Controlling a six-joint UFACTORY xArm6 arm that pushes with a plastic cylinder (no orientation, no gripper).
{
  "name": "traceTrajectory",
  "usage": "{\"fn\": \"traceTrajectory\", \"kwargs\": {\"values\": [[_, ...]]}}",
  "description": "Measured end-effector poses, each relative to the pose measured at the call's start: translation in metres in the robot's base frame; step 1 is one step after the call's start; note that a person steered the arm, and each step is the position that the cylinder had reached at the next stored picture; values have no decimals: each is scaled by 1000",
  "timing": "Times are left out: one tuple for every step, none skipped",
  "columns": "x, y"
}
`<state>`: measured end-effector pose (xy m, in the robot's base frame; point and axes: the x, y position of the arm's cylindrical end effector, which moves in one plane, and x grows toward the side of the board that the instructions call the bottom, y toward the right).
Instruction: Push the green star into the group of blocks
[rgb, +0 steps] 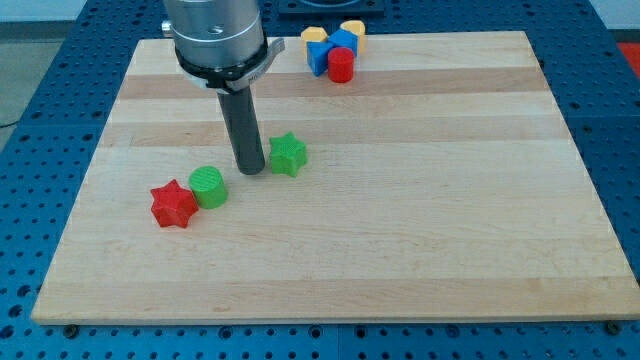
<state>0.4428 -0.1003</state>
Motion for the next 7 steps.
{"fn": "traceTrajectory", "kwargs": {"values": [[0, 3], [-1, 22], [-12, 48], [-25, 66], [-41, 75], [-50, 82], [-35, 67]]}}
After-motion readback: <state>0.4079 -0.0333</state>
